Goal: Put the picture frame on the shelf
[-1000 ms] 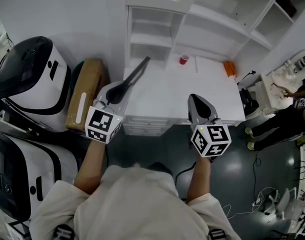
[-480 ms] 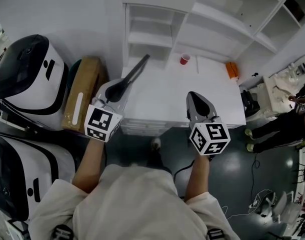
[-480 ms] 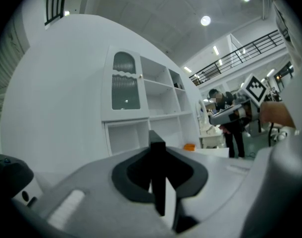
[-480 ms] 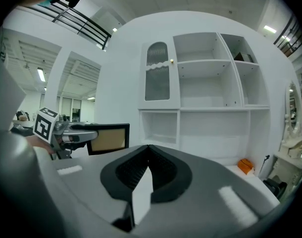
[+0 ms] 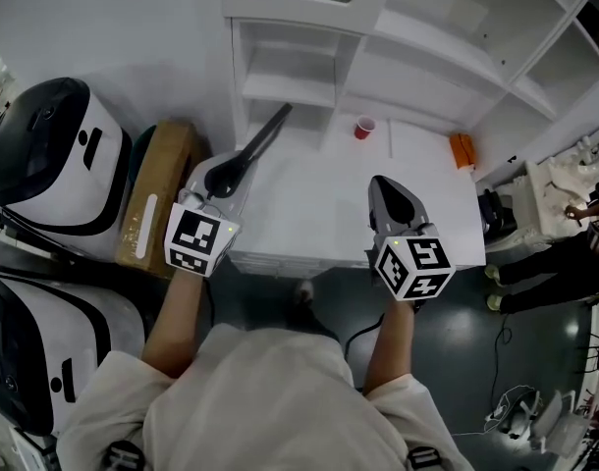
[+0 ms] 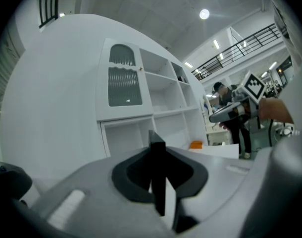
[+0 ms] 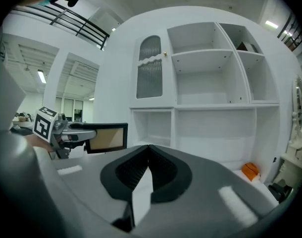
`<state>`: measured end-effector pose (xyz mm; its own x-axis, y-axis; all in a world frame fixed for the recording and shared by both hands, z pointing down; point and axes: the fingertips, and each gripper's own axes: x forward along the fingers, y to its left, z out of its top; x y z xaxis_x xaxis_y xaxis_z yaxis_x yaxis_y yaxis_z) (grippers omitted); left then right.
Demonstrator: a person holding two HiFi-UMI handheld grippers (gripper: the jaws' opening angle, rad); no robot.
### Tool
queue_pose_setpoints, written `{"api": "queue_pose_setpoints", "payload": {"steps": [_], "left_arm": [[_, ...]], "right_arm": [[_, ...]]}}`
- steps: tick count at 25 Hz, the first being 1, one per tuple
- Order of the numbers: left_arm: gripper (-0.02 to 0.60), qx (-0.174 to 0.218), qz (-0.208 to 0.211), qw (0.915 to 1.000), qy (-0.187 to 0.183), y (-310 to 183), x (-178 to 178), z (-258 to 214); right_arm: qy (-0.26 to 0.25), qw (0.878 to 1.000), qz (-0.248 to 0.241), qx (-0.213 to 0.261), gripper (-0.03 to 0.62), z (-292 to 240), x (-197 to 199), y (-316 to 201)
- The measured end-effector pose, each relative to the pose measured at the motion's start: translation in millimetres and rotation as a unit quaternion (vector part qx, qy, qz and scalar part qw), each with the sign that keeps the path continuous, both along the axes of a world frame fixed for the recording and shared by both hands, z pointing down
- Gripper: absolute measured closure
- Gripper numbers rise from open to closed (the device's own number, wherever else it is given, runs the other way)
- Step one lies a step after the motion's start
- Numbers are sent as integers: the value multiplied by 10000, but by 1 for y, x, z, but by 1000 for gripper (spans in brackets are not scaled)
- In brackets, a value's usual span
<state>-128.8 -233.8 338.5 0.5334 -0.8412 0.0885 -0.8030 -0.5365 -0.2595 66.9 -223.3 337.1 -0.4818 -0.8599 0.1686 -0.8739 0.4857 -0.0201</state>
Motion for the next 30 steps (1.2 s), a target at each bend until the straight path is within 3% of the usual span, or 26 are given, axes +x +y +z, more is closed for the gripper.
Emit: {"api": "queue_pose_setpoints", "payload": {"steps": [14,30], "left_arm": [[543,-82,-291,9990,-327,-85,19,13],[543,-137,-321,9939,-1045,-165,43,30]], "right_arm": [[-100,9996,-135,-221,589,19,35,-81],[-202,9982,-319,-462,588,44,55,-139]]}}
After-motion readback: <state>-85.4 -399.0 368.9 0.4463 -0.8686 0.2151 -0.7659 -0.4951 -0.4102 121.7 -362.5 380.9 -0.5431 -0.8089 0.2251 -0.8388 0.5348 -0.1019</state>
